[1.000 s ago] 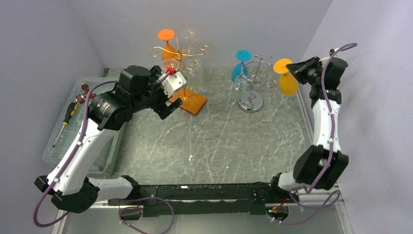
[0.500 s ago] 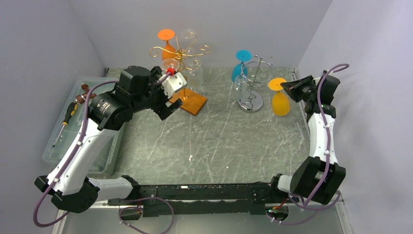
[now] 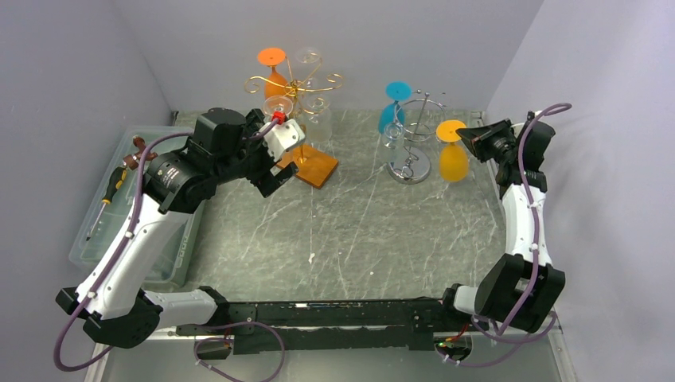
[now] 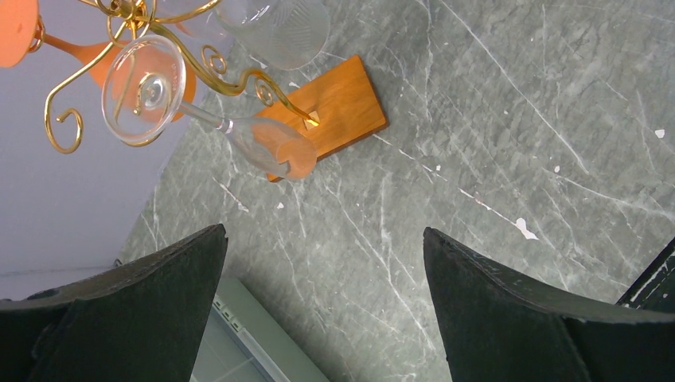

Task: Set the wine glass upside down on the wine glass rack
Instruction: Turn the wine glass upside down at the wine rack.

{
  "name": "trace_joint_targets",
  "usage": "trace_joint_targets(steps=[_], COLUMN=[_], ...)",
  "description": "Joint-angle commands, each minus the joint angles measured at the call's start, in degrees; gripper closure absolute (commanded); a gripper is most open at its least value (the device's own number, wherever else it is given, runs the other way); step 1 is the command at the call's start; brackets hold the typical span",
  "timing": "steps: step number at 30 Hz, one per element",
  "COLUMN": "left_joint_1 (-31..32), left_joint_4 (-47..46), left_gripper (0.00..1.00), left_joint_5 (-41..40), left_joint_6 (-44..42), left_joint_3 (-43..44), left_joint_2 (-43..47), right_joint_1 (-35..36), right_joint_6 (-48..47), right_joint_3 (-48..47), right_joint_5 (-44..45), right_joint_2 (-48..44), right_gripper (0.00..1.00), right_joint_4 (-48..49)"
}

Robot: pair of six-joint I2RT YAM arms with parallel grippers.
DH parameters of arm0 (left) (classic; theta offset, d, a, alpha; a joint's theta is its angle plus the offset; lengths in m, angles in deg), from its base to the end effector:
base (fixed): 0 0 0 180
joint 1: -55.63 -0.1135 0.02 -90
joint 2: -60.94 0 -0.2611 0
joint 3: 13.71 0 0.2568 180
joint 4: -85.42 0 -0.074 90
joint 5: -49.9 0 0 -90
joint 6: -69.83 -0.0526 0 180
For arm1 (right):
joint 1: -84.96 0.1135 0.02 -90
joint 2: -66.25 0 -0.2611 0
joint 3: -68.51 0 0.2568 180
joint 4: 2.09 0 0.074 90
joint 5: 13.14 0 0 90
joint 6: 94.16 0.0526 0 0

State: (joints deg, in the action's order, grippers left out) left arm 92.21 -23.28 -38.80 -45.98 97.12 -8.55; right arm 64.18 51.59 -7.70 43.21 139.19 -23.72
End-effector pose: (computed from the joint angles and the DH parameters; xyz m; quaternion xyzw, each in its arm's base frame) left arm 0.1848 -0.1386 0.4645 0.4533 0.7377 -0.0567 0.4971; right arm 0.3016 -0.0833 0.3407 0.3477 0.7143 0.3922 0.4638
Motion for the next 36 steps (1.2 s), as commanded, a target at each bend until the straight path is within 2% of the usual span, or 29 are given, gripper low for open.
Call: trace_joint_targets(steps=[1,24,29,31,34,36], left_joint_1=[0.16,0.21,0.18,0.23,0.24,0.23], left_joint_4=[-1.52,-1.81,-1.90,-1.97,-2.00,-2.01], left_gripper=[0.01,0.01,0.01,0.01,0.01,0.01], left_joint_5=[0.98,1.61,1.78,1.85,2.00,2.12], left_joint_6=[0.30,0.13,0.14,0.23,0.23,0.31], left_joint_3=[0.02,-0.59,-0.72,-0.72,-0.68,-0.57], left_joint_2=[1.43,1.73,1.73,1.73,1.64,1.60], right_joint_1=[0.70,2.41,2.75,2.92,3.22,3.20], right_joint_6=[1.55,4.10,3.32,2.43,0.46,-1.08], right_joint_3=[-0.29,3.72,2.76,2.16,0.96,0.02], right_joint_5=[-1.31,-1.24,-1.43,-1.23,-0.07,0.44], right_joint_2=[0.50,3.03,3.42,3.30,2.77,2.57], right_gripper=[1.00,1.00,0.99,0.88,0.60,0.47], right_joint_4=[4.63,11.29,10.34,9.19,5.85,3.54])
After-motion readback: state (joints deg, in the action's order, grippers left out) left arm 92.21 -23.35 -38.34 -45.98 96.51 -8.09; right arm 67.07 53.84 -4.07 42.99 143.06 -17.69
